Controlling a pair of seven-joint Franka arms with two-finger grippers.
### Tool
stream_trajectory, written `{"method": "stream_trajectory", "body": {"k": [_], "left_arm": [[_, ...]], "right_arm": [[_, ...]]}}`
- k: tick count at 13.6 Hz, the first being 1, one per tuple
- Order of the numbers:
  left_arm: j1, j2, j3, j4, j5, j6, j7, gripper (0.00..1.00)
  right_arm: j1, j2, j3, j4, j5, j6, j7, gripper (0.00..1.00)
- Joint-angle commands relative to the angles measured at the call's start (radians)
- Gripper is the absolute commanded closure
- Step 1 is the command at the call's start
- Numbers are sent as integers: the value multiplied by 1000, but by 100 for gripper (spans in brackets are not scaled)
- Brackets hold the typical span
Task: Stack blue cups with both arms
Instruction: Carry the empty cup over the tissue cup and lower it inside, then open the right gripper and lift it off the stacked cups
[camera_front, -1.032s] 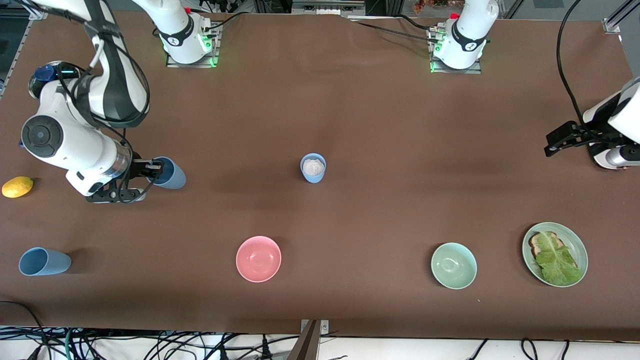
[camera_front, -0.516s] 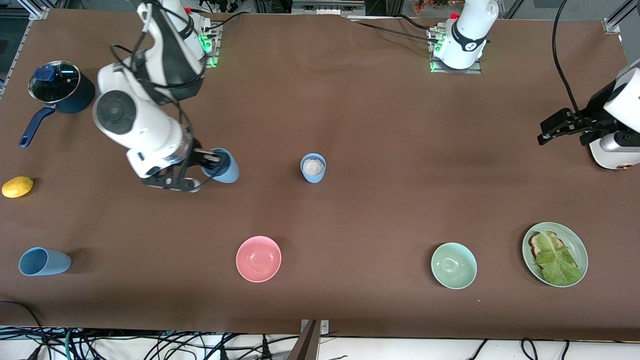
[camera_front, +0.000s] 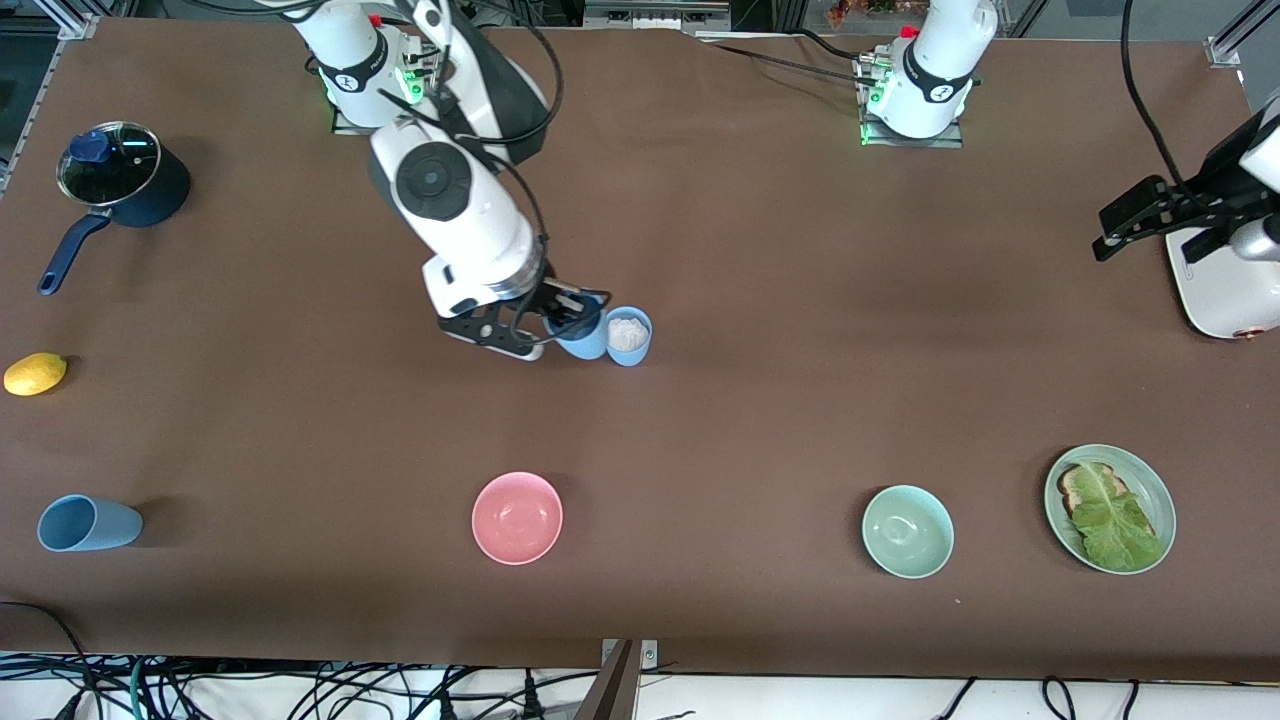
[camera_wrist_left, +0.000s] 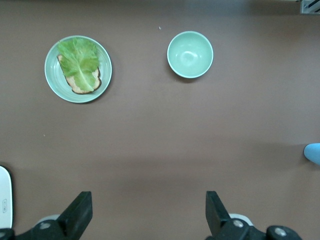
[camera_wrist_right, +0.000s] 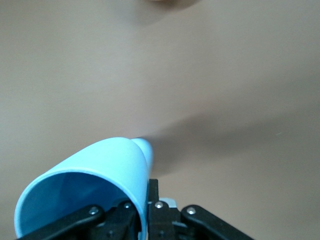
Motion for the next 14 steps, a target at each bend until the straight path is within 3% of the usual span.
{"method": "stream_trajectory", "body": {"k": [1,3,8,14], "left_arm": [[-2,0,3,46,15,-33,21,0],[6,6,5,46,15,-33,21,0],[9,61,5,45,15,-36,22,0],[-2,80,3,39,15,-34,27,0]], "right_arm": [[56,89,-7,110,-13,-18,58,100],[76,98,-7,104,-75,-31,58,100],[103,143,-7,101,-127,-31,58,100],[108,144,-7,98,-130,-50,55,100]]}}
